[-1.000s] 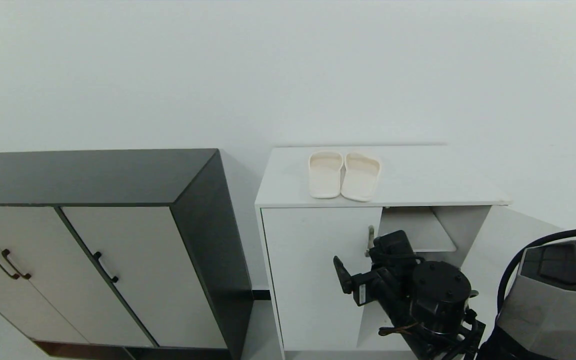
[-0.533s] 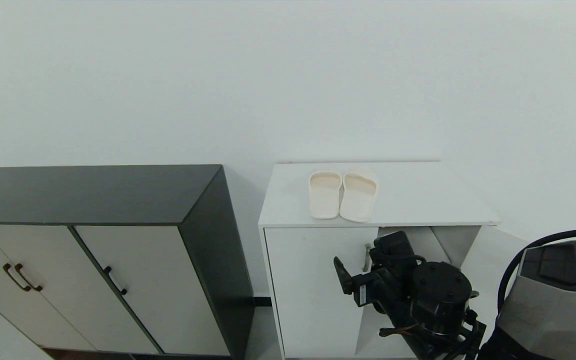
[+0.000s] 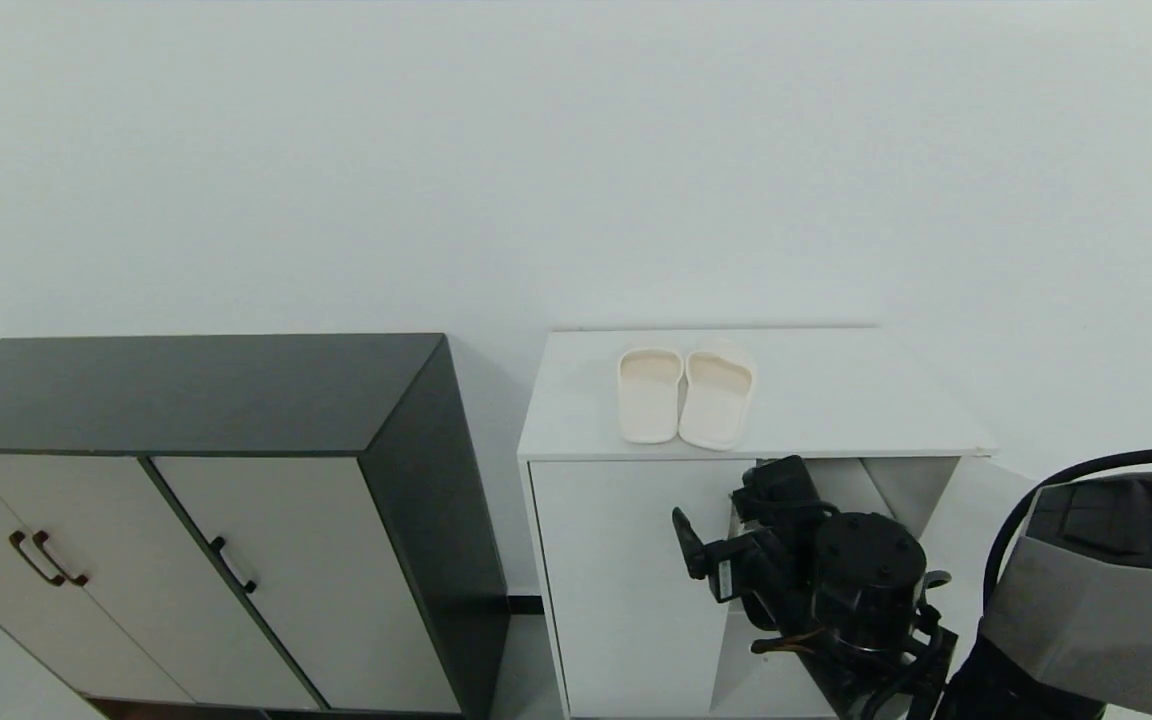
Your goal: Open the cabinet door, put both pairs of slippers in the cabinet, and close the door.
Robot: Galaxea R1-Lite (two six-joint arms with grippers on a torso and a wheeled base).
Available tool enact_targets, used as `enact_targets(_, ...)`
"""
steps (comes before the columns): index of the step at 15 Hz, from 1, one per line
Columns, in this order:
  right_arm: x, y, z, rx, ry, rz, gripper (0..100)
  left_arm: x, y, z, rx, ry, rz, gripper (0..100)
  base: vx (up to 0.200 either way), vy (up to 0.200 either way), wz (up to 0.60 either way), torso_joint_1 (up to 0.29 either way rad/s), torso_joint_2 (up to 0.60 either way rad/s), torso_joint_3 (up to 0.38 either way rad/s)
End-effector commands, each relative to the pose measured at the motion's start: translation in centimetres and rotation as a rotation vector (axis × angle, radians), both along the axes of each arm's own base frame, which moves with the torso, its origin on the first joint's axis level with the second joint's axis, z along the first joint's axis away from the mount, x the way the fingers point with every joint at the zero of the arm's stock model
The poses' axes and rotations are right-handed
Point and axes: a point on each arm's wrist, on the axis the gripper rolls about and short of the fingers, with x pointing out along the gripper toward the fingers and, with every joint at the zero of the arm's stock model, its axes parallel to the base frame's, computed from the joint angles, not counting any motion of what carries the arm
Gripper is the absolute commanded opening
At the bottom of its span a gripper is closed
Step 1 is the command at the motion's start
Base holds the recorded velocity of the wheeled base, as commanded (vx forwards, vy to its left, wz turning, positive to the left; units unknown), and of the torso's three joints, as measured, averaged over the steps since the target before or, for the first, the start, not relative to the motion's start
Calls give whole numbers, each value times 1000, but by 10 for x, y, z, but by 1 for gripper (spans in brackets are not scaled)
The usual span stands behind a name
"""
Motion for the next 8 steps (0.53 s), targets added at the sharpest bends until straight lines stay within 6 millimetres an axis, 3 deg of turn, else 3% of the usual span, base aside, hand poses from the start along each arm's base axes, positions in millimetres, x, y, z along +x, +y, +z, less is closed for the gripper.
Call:
enact_targets(1,3,0,14,5,5,-34,100,0,0,0,0,1,1,0,200,0,0,7,2,-2)
enact_targets(6,17,19,72,45,86,-168,100,0,0,0,1,1,-1,0,200,0,0,0,-2,3)
enact_targets(8,22,26,85,48,133,-210,100,0,0,0,1,1,-1,0,200,0,0,10,0,2)
